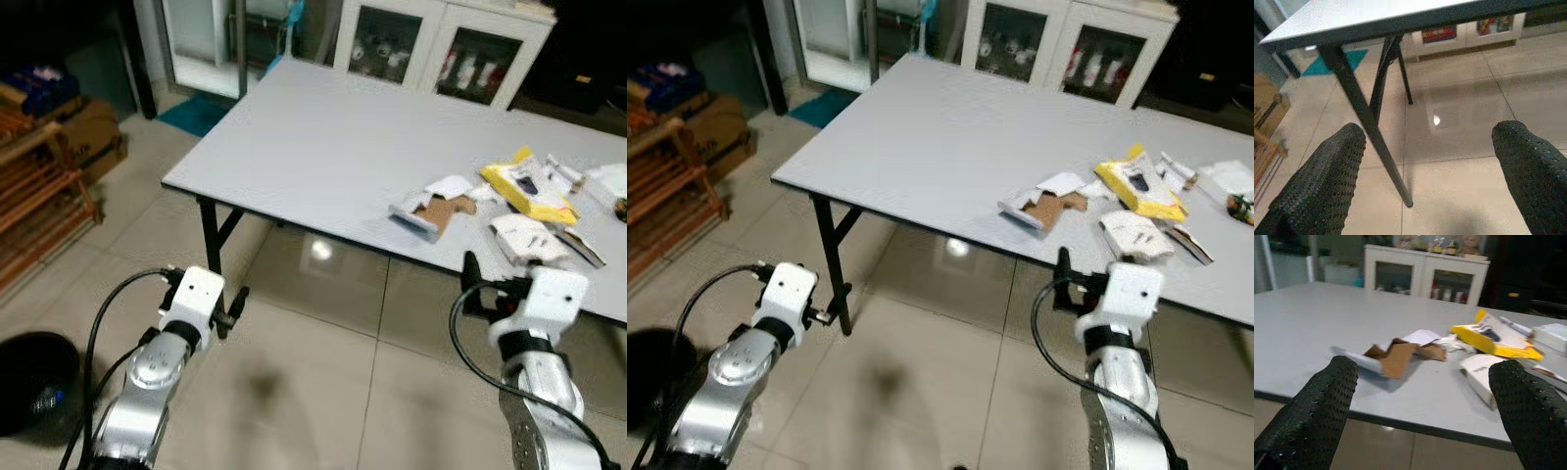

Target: Picking trash to rubbish bin

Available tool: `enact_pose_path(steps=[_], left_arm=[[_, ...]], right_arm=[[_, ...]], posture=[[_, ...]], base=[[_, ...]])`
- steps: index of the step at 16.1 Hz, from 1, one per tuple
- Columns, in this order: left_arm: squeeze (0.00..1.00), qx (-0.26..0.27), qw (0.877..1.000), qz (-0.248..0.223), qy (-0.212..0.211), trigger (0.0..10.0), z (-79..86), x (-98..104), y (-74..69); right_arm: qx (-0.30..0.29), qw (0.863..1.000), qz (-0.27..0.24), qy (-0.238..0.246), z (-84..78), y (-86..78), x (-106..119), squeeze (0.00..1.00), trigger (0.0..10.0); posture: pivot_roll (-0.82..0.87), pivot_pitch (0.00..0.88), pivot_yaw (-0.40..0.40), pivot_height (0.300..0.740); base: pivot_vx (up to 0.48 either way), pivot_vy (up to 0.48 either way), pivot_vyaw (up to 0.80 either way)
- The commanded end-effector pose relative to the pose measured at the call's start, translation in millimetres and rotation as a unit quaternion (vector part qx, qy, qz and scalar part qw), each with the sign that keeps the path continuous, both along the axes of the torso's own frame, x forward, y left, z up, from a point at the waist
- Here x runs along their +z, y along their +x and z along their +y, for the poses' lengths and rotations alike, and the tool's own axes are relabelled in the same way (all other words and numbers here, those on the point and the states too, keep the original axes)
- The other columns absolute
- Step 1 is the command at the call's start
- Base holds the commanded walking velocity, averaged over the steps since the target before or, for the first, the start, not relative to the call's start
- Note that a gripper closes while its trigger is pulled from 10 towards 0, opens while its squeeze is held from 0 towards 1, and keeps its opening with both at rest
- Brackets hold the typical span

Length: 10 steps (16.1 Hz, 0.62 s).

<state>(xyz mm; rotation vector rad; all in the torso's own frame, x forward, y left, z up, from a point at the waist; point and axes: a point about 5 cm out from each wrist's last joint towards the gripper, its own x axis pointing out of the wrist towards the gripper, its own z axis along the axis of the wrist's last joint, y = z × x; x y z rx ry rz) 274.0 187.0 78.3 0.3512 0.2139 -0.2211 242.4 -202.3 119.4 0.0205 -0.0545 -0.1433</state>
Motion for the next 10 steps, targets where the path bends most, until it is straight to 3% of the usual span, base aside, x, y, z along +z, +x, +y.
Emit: enact_pose_path(steps=[1,5,10], left_arm=[[0.00,0.003,1.000,-0.012,0.001,10.0,-2.6,8,2.1],[0.00,0.008,1.000,-0.023,-0.013,10.0,-15.3,15,13.8],[0.00,-0.017,1.000,-0.018,-0.019,10.0,-29.0,20,25.3]], right_arm=[[-0.002,1.000,-0.004,-0.002,-7.8,1.1,6,0.00,10.0],[-0.039,0.999,0.000,0.008,-24.7,-12.2,2,0.00,10.0],[-0.063,0.998,0.002,0.016,-16.0,-21.5,-2,0.00,10.0]], posture=[[0.29,0.104,-0.131,0.740],[0.25,0.092,-0.078,0.740],[0.21,0.070,-0.040,0.740]], base=[[0.000,0.000,0.00],[0.000,0.000,0.00],[0.000,0.000,0.00]])
